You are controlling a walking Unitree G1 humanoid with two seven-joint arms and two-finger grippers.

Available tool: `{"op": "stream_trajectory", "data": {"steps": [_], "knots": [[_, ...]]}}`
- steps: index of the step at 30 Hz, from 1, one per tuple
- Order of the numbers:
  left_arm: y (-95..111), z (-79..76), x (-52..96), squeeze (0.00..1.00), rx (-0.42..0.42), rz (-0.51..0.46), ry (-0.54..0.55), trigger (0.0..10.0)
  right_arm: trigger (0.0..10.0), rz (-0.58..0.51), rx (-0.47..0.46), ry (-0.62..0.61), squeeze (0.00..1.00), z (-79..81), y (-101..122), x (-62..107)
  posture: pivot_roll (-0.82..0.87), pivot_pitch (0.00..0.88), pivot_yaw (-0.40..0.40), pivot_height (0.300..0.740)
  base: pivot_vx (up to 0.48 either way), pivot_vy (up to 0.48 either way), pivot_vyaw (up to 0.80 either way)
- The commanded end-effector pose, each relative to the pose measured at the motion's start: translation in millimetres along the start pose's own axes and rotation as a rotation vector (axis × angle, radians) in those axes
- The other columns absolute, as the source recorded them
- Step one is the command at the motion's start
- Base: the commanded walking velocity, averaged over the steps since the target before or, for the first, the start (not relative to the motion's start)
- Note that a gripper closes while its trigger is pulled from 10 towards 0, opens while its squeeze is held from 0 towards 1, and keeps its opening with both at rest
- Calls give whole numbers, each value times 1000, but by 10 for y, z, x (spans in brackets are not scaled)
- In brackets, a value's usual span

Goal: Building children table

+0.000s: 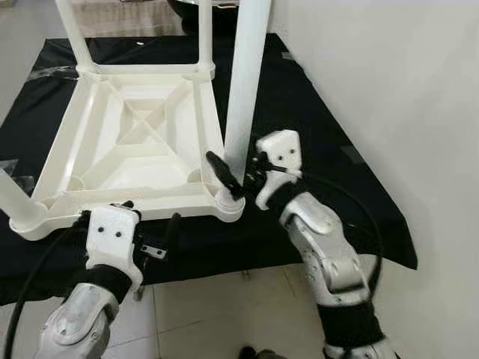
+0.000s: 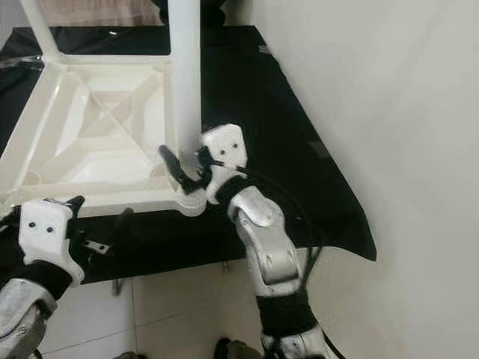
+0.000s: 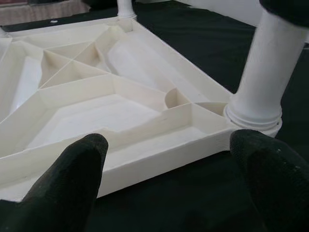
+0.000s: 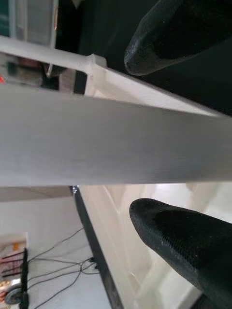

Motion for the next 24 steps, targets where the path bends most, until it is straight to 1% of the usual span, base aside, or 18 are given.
{"op": "stream_trajectory", "data": {"steps": [1, 5, 6, 8, 9, 10, 11, 12, 13, 14, 15, 16, 17, 19, 20, 24], "knots": [[-65, -35, -7, 0, 4, 17, 0, 10000, 10000, 6, -6, 0, 1000, 9, -3, 48, 24, 138, -66, 740, 0, 0, 0], [-220, -64, -70, 0, -23, 50, 16, 10000, 10000, 49, 18, -101, 1000, -139, -153, 305, 0, 123, -54, 740, 0, 0, 0], [-220, -64, -70, 0, -23, 50, 16, 10000, 10000, 49, 18, -101, 1000, -139, -153, 305, 0, 123, -54, 740, 0, 0, 0], [-335, -93, -101, 0, -48, 79, 30, 10000, 10000, 89, 32, -171, 1000, -228, -275, 513, -14, 117, -44, 740, 0, 0, 0], [-335, -93, -101, 0, -48, 79, 30, 10000, 10000, 89, 32, -171, 1000, -228, -275, 513, -14, 117, -44, 740, 0, 0, 0], [-388, -98, -116, 0, -50, 95, 43, 10000, 10000, 105, 37, -208, 1000, -277, -324, 602, -23, 113, -38, 740, 0, 0, 0], [-491, -104, -140, 0, -24, 137, 78, 10000, 10000, 137, 38, -307, 1000, -421, -426, 793, -30, 107, -26, 740, 0, 0, 0], [-491, -104, -140, 0, -24, 137, 78, 10000, 10000, 137, 38, -307, 1000, -421, -426, 793, -30, 107, -26, 740, 0, 0, 0], [-536, -106, -147, 0, -18, 154, 93, 10000, 10000, 157, 40, -363, 953, -505, -489, 891, -31, 103, -22, 740, 0, 0, 0], [-574, -118, -143, 0, -20, 161, 101, 10000, 10000, 185, 43, -423, 608, -587, -556, 1005, -31, 102, -19, 740, 0, 0, 0], [-574, -118, -143, 0, -20, 161, 101, 10000, 10000, 185, 43, -423, 608, -587, -556, 1005, -31, 102, -19, 740, 0, 0, 0], [-611, -138, -132, 0, -22, 170, 95, 10000, 10000, 208, 44, -468, 192, -650, -612, 1095, -31, 99, -14, 740, 0, 0, 0], [-643, -151, -120, 0, -15, 177, 87, 10000, 10000, 230, 45, -503, 0, -700, -662, 1162, -30, 95, -13, 740, 0, 0, 0], [-677, -140, -73, 0, -10, 181, 89, 10000, 10000, 268, 64, -560, 0, -781, -733, 1309, -23, 85, -16, 740, 0, 0, 0], [-683, -127, -61, 0, -12, 180, 94, 10000, 10000, 279, 67, -578, 0, -807, -752, 1348, -21, 84, -18, 740, 0, 0, 0], [-724, -109, -23, 0, -30, 182, 109, 10000, 10000, 299, 76, -599, 0, -841, -796, 1400, -11, 64, -30, 740, 0, 0, 0]]}}
Point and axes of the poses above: a point about 5 cm out from each wrist's last joint towards the gripper, its own x axis pointing back from the gripper into the wrist, its own y axis along the axis of the wrist's last joint, z = x × y, the point moved 5 cm from there along -x, pointing out of the wrist towards the gripper, and after that the axes turned 10 degrees about -x, right-handed, at the moved point
